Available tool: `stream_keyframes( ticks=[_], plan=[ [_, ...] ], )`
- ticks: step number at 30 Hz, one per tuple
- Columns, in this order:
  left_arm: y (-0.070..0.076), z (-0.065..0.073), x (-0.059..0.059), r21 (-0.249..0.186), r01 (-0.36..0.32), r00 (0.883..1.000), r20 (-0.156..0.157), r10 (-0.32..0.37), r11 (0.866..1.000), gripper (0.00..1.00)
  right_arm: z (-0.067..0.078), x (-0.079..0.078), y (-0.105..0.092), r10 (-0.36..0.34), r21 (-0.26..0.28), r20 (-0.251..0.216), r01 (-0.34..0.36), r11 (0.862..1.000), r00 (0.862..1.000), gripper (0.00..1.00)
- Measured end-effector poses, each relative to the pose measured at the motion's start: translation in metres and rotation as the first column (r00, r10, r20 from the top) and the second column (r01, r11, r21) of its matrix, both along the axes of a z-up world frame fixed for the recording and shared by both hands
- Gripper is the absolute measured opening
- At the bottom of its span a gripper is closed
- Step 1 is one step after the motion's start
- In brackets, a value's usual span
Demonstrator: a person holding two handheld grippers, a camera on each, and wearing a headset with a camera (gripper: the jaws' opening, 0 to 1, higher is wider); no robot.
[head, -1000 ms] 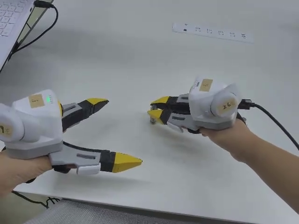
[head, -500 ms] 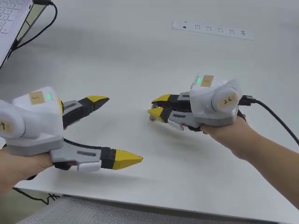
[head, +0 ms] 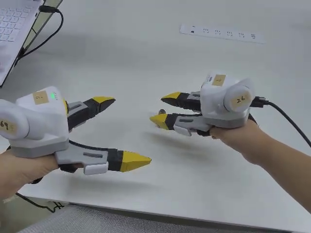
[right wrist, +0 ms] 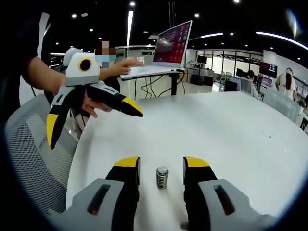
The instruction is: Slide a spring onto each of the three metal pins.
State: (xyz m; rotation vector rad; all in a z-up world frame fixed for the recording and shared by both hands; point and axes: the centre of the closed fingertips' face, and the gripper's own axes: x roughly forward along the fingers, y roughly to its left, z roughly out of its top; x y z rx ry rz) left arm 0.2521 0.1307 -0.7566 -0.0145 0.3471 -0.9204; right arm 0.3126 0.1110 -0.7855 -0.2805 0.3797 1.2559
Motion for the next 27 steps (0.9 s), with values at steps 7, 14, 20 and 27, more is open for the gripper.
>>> stream_keyframes(
  ticks=[7, 14, 20, 27],
  plan=[
    [-0.007, 0.005, 0.001, 0.014, 0.006, 1.000, 0.008, -0.006, 1.000, 0.98, 0.014, -0.007, -0.012, -0.019, 0.045, -0.027, 0.020, 0.999, 0.999, 0.52],
    [-0.018, 0.006, 0.000, 0.026, 0.016, 1.000, 0.011, -0.016, 1.000, 0.98, 0.026, -0.014, -0.039, -0.060, 0.080, -0.041, 0.063, 0.995, 0.997, 0.62],
    [-0.030, 0.007, -0.001, 0.033, 0.021, 1.000, 0.006, -0.021, 0.999, 0.98, 0.038, -0.019, -0.069, -0.110, 0.130, -0.054, 0.116, 0.985, 0.992, 0.74],
    [-0.042, 0.011, 0.000, 0.035, 0.019, 1.000, 0.007, -0.020, 0.999, 0.98, 0.047, -0.027, -0.106, -0.154, 0.163, -0.065, 0.163, 0.973, 0.986, 0.93]
  ],
)
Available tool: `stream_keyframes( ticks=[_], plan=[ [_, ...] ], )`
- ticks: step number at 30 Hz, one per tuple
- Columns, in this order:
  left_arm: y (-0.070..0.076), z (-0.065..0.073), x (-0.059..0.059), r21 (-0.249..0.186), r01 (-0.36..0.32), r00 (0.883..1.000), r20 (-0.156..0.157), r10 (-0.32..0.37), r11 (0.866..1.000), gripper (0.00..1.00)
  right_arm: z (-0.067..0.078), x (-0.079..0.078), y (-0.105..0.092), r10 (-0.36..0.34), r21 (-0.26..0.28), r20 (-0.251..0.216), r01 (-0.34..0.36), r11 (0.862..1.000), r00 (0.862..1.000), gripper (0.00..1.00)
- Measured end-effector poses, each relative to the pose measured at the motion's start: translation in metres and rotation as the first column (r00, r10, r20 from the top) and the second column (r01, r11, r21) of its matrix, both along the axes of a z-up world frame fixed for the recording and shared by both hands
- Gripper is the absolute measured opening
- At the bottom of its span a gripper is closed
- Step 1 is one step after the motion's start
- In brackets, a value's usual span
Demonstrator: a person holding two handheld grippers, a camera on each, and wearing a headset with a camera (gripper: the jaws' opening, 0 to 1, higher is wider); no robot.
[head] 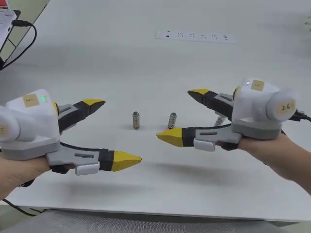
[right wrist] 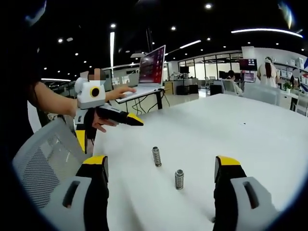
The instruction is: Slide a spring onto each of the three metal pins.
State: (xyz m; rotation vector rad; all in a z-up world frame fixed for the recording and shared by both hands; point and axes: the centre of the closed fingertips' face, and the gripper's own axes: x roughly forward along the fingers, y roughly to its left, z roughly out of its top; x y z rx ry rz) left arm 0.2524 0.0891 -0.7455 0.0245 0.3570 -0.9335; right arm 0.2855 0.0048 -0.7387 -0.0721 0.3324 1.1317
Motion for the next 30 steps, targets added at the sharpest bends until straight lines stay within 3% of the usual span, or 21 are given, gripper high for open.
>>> stream_keyframes(
  ticks=[2, 6, 16, 20, 24, 30],
  plan=[
    [-0.003, 0.001, 0.000, 0.001, 0.000, 1.000, -0.001, 0.000, 1.000, 0.98, 0.003, -0.001, -0.012, -0.025, 0.015, -0.006, 0.025, 1.000, 1.000, 0.99],
    [-0.007, 0.004, -0.002, 0.006, -0.005, 1.000, 0.000, 0.005, 1.000, 0.98, 0.006, -0.004, -0.037, -0.061, 0.015, -0.020, 0.061, 0.998, 0.998, 0.99],
    [-0.004, 0.010, -0.003, 0.015, -0.027, 1.000, 0.005, 0.027, 1.000, 0.98, -0.006, -0.013, -0.097, -0.137, -0.032, -0.054, 0.136, 0.990, 0.989, 0.99],
    [0.005, 0.008, -0.004, 0.021, -0.053, 0.999, -0.003, 0.053, 0.998, 0.98, -0.014, -0.018, -0.106, -0.146, -0.048, -0.078, 0.142, 0.989, 0.986, 0.99],
    [0.011, 0.005, -0.005, 0.023, -0.074, 0.997, -0.016, 0.074, 0.997, 0.98, -0.034, -0.026, -0.114, -0.156, -0.114, -0.127, 0.142, 0.983, 0.980, 0.99],
    [0.016, 0.001, -0.009, 0.033, -0.093, 0.995, -0.043, 0.094, 0.995, 0.98, -0.035, -0.026, -0.117, -0.204, -0.085, -0.172, 0.192, 0.978, 0.964, 0.99]
  ],
)
